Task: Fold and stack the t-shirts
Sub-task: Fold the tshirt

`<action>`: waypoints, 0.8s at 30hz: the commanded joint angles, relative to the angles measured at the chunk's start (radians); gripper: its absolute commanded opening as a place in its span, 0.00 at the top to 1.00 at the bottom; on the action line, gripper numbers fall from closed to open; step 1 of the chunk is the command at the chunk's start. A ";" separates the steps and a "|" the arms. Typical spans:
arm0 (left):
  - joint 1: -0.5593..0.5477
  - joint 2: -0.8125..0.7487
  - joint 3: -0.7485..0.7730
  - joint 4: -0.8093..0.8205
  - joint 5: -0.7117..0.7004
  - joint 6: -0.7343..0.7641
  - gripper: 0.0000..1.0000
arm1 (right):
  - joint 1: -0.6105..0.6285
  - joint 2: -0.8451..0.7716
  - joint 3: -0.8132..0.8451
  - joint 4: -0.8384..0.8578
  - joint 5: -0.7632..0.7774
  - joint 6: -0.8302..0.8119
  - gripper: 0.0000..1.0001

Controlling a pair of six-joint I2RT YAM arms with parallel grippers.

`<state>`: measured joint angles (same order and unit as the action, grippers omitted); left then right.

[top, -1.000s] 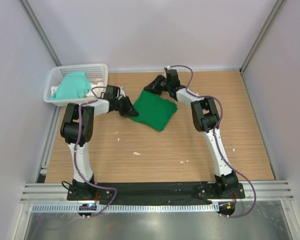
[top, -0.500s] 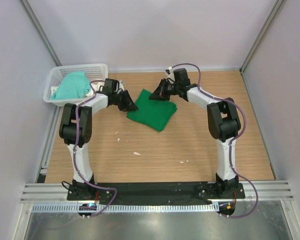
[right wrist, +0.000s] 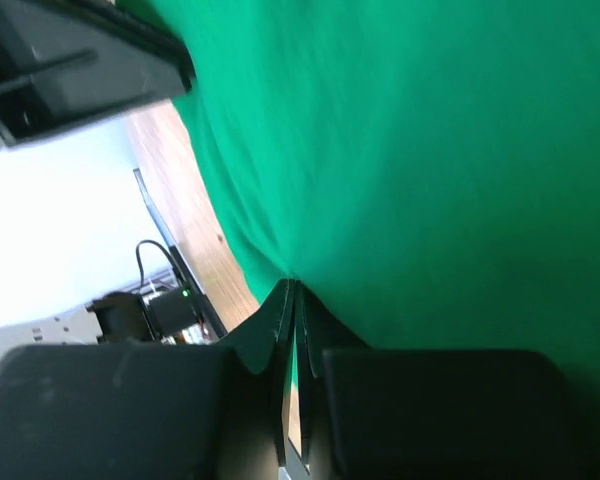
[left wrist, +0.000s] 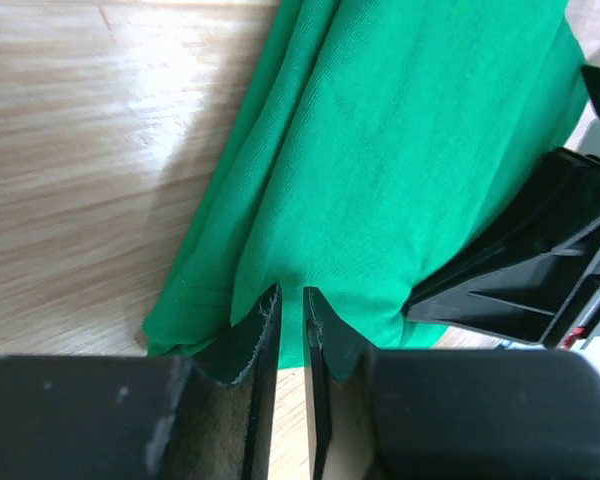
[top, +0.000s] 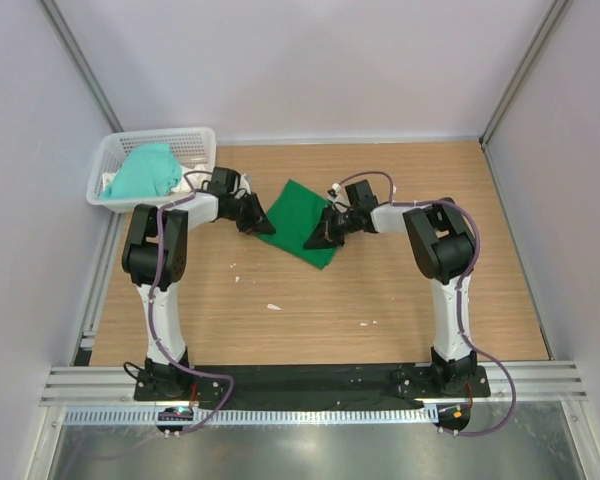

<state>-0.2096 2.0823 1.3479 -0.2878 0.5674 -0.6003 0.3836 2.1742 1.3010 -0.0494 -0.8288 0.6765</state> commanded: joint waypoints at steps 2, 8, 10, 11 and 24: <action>0.013 0.029 -0.015 -0.085 -0.084 0.103 0.84 | -0.038 -0.114 -0.133 -0.102 0.049 -0.153 0.91; 0.003 -0.145 -0.039 -0.108 -0.029 0.080 0.81 | -0.049 -0.255 -0.083 -0.285 0.076 -0.246 0.91; -0.007 -0.204 -0.047 -0.099 -0.008 0.054 0.79 | -0.029 -0.266 -0.062 -0.270 0.065 -0.197 0.90; -0.022 -0.217 -0.050 -0.090 -0.001 0.024 0.79 | -0.017 -0.263 -0.051 -0.247 0.054 -0.184 0.90; -0.143 -0.064 -0.162 0.213 0.091 -0.159 0.84 | 0.011 -0.126 -0.213 0.099 0.017 -0.003 0.90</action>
<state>-0.3244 1.9675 1.2343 -0.1585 0.6338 -0.7292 0.4236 2.0434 1.1568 -0.0097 -0.7998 0.6662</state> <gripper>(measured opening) 0.171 0.100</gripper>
